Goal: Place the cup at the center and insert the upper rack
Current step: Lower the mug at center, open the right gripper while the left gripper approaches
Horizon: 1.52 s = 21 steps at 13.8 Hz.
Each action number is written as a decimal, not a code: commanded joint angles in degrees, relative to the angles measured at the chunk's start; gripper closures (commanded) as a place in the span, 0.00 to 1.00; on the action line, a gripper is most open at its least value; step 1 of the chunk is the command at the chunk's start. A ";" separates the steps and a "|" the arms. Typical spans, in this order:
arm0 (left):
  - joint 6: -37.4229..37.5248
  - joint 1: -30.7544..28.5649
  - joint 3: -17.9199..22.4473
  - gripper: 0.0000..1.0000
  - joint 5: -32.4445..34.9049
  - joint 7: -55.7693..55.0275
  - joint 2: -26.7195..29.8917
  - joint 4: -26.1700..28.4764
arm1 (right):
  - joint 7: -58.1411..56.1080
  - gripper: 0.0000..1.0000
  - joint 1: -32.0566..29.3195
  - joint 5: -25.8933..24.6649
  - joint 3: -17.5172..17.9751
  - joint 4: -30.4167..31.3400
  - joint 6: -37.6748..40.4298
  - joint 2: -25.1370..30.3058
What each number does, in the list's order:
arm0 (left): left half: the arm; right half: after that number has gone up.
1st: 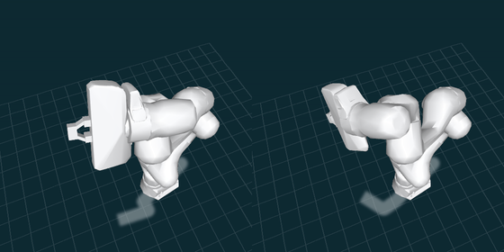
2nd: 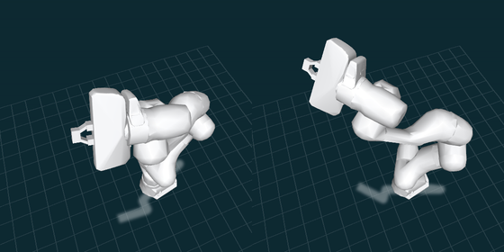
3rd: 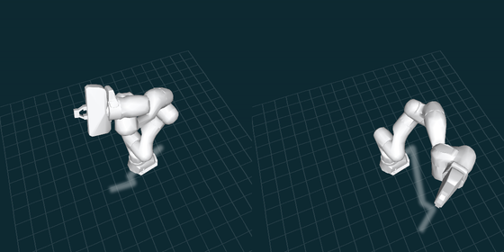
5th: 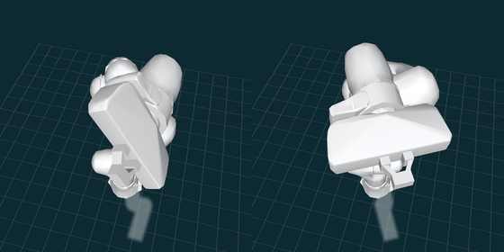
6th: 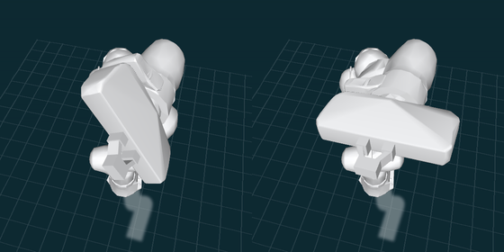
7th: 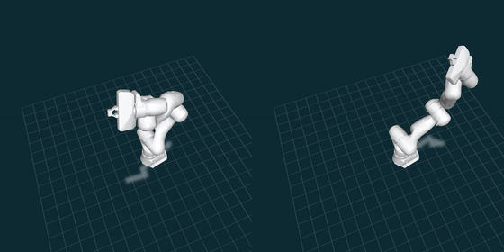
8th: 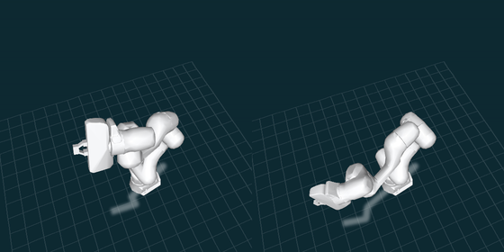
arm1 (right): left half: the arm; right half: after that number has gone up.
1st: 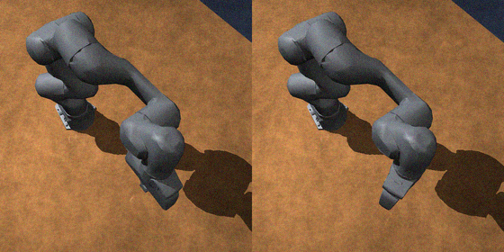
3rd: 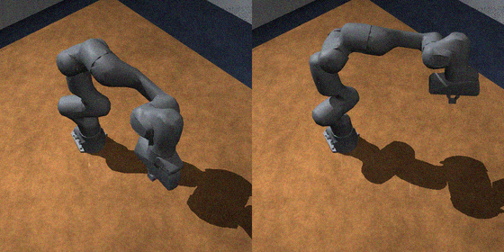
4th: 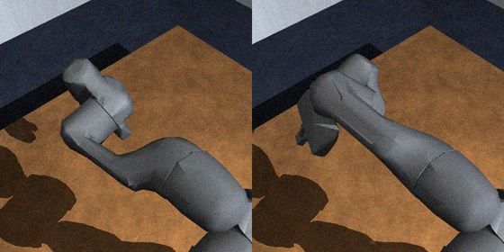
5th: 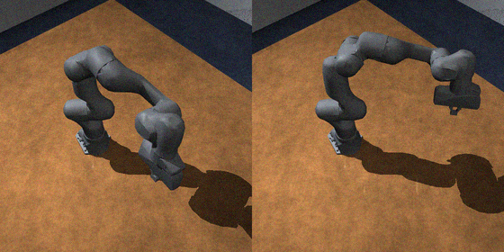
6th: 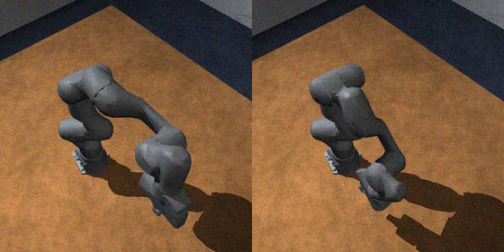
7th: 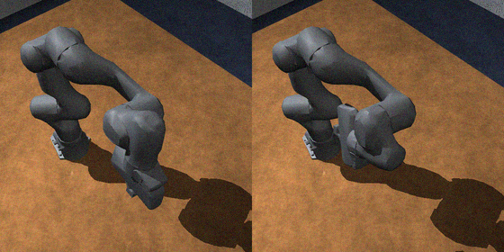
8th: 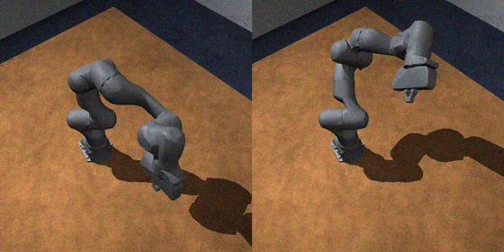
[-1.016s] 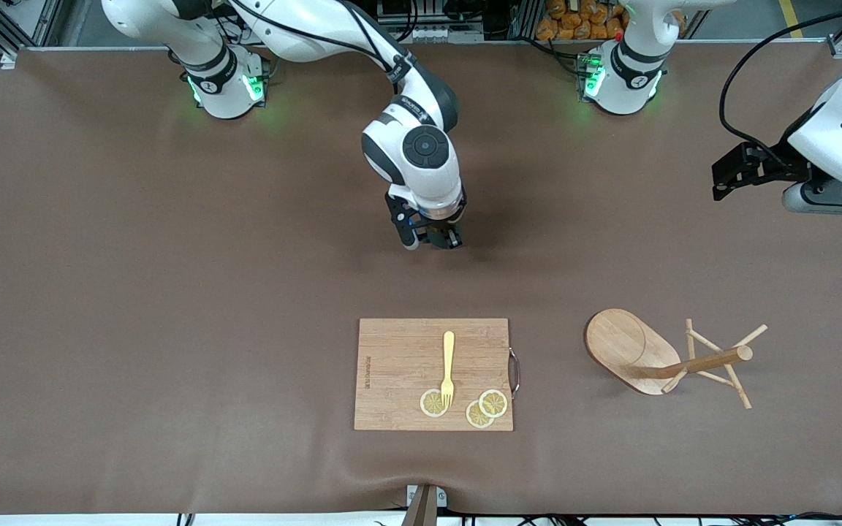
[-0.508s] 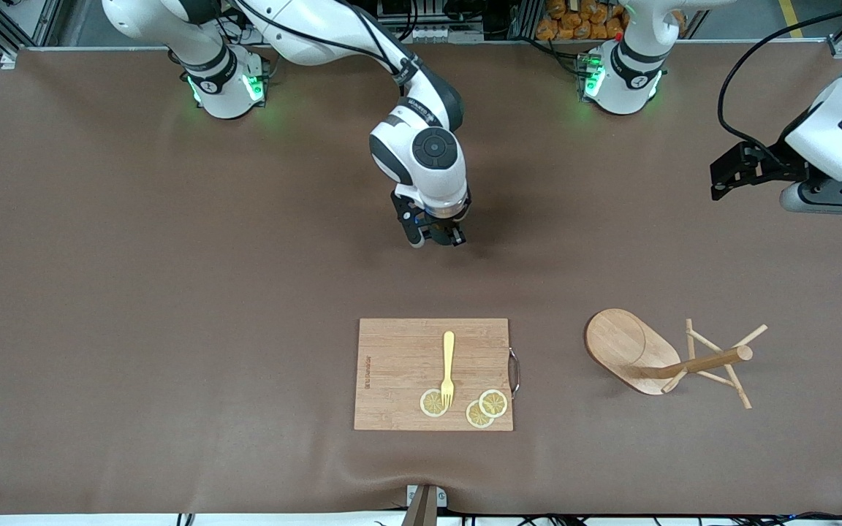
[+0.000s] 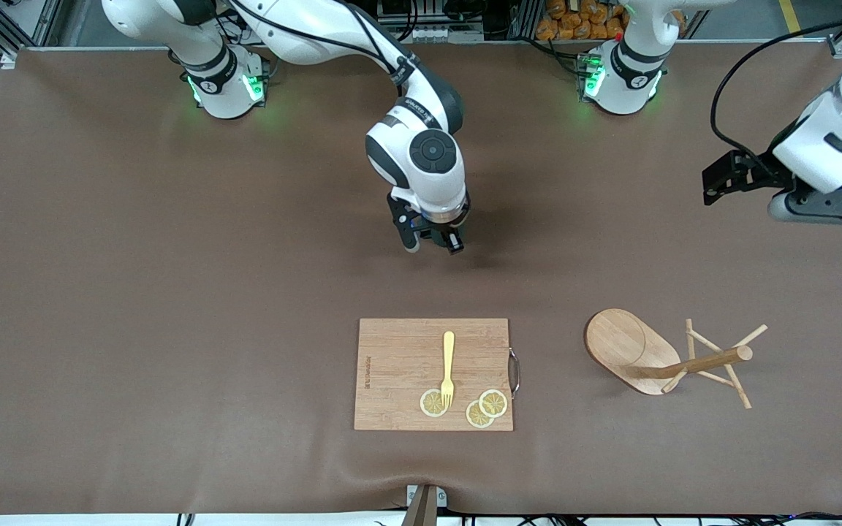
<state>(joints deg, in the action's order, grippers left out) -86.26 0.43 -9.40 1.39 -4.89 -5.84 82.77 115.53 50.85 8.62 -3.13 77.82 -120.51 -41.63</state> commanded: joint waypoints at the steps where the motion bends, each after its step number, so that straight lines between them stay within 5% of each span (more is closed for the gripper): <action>1: -1.10 0.45 -0.35 0.00 -0.16 -0.99 -1.45 -0.33 | 1.01 0.00 -1.55 -0.53 0.58 -5.13 6.59 0.15; 9: -3.12 2.30 -0.44 0.00 -0.16 -4.77 -2.95 -0.33 | -7.67 0.00 -6.81 0.61 0.85 -5.23 17.84 9.46; 14: -3.39 2.47 -0.53 0.00 -0.25 -5.91 -3.91 -0.42 | -23.12 0.00 -13.49 0.61 0.76 -5.14 24.34 14.12; 21: -6.81 13.01 -0.35 0.00 0.28 -19.78 -9.09 -0.51 | -50.45 0.00 -24.39 0.17 0.58 -4.78 35.07 19.31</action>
<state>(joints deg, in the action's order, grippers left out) -91.85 11.08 -10.01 1.04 -21.51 -13.56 82.90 71.86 29.32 8.76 -3.42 71.42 -87.27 -24.78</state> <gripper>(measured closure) 0.000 0.000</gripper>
